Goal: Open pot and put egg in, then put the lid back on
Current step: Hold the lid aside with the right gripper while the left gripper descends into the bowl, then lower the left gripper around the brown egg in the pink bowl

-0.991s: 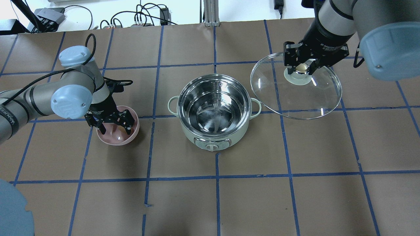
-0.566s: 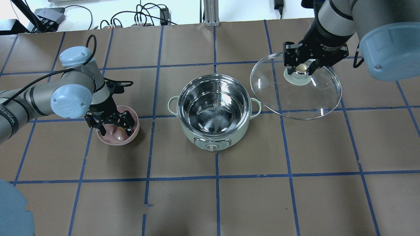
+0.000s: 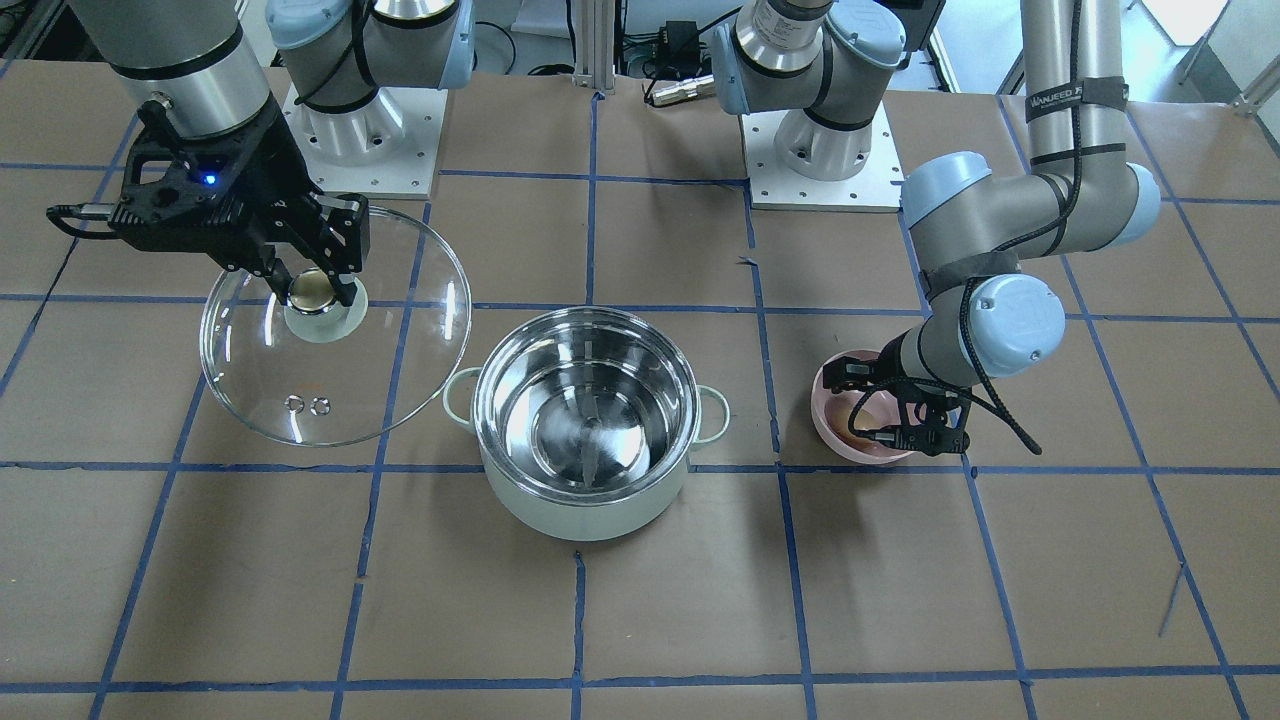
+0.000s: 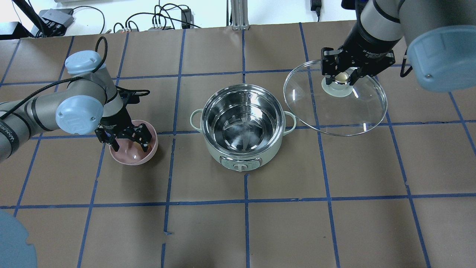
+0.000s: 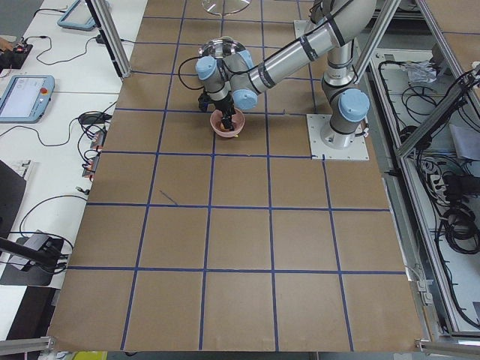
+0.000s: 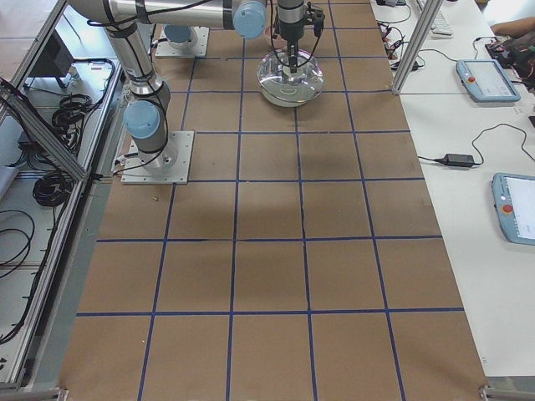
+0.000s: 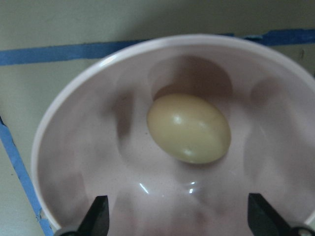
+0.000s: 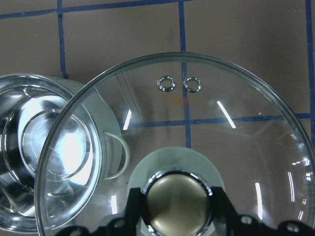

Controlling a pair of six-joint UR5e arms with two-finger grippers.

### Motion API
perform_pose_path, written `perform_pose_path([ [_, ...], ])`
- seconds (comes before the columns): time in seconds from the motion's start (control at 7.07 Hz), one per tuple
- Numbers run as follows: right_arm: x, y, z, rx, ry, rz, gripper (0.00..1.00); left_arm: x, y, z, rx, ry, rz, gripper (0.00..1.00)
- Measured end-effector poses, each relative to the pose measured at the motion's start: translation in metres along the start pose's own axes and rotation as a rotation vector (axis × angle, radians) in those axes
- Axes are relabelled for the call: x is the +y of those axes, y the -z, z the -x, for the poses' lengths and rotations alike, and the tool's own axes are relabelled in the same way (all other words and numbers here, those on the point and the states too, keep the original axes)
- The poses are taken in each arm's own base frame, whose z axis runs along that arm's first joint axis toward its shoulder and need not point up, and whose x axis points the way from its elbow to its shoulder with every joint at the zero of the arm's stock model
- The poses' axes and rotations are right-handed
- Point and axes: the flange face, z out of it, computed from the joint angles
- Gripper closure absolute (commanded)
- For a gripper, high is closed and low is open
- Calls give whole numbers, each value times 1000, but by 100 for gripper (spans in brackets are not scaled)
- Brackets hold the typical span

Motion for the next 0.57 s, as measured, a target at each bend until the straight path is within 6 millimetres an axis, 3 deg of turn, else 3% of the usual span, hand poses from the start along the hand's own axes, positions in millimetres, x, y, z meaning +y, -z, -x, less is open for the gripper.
perform_pose_path([
  [0.57,0,0,0,1,0,1,66,-8,13,-3,24,2,-160,2],
])
